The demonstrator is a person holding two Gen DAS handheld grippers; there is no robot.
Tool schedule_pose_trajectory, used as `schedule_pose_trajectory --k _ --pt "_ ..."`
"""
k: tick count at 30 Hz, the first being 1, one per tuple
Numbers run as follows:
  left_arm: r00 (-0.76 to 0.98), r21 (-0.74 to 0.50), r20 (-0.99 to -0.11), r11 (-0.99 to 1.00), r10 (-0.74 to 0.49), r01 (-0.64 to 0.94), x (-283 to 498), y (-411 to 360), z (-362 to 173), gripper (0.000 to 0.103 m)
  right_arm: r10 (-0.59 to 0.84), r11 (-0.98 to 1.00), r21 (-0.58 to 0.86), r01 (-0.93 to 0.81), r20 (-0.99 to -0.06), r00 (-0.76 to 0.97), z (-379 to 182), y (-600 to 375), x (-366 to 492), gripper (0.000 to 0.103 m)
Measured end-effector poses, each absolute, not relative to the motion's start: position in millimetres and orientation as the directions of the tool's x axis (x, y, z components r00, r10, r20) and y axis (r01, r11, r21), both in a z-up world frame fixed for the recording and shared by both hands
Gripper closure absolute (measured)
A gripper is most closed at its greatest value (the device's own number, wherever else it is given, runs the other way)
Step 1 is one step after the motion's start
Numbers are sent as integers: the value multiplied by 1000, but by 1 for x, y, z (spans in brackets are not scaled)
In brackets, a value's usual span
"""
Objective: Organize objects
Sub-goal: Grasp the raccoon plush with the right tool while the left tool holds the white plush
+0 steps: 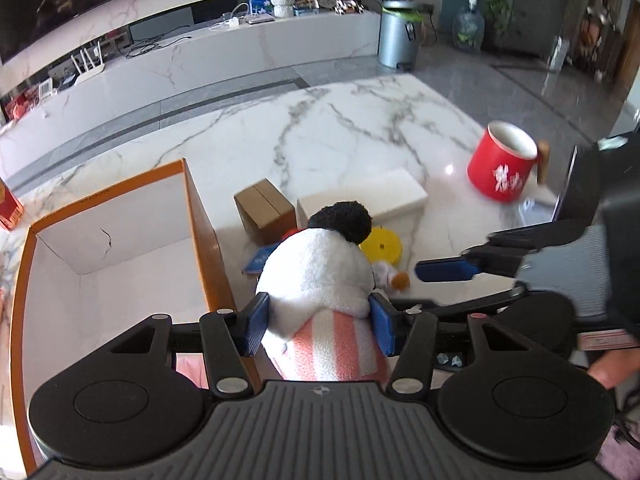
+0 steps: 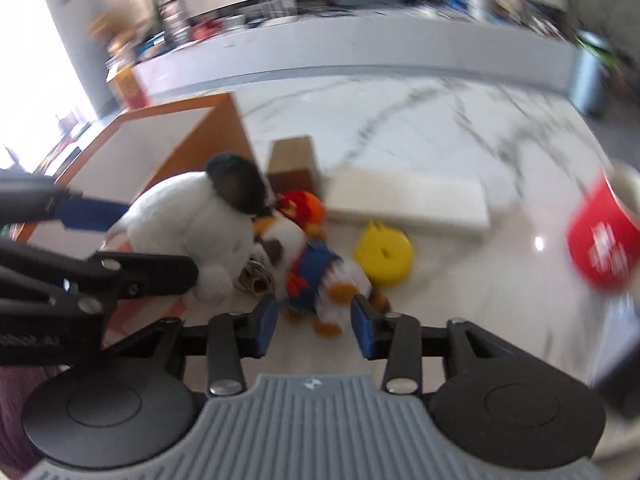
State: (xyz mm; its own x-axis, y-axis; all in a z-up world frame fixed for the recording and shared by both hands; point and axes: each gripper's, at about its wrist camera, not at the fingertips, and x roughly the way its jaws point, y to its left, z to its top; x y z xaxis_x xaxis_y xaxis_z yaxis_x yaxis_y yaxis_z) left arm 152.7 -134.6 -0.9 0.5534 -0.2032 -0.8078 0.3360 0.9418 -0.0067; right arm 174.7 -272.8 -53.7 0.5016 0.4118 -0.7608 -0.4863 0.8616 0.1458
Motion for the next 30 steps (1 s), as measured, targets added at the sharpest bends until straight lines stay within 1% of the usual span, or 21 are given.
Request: schedule_pose_trajectory --k 1,4,6,8,11,15,16,19,21,22,25,30 --pt "554 -22 -805 944 -213 330 156 -131 1 41 417 845 130 -519 -767 488 -55 -268 180 52" --pt "552 -68 -798 947 -241 315 166 -120 5 41 416 793 71 -605 -788 453 -59 -254 197 51" --pt "553 -95 -792 947 -258 306 171 -112 6 41 419 759 54 -649 -803 423 -63 -245 209 48" --pt "554 -124 -785 946 -279 301 176 -107 8 41 428 727 60 -684 -818 383 -68 -239 218 36" --pt "560 -153 -772 942 -302 298 180 -99 9 41 418 697 52 -715 -840 346 -75 -229 233 36" --pt "560 -185 -760 936 -329 299 183 -90 11 41 440 677 119 -727 -856 270 -84 -223 247 34" --pt "558 -192 -758 934 -336 301 184 -88 11 41 443 677 132 -724 -858 258 -86 -223 249 33" --pt "557 -218 -749 928 -358 303 184 -83 11 41 440 701 163 -694 -864 242 -92 -223 250 34" --pt "556 -233 -743 923 -373 307 183 -80 12 41 431 734 189 -653 -872 231 -94 -226 248 36" --pt "557 -239 -739 921 -378 308 182 -78 13 41 423 754 202 -625 -877 227 -94 -228 246 41" --pt "565 -260 -726 917 -392 302 177 -71 15 41 411 811 241 -534 -883 226 -94 -238 234 43" --pt "575 -306 -698 903 -427 301 165 -58 24 41 387 859 247 -449 -887 251 -88 -246 206 49"
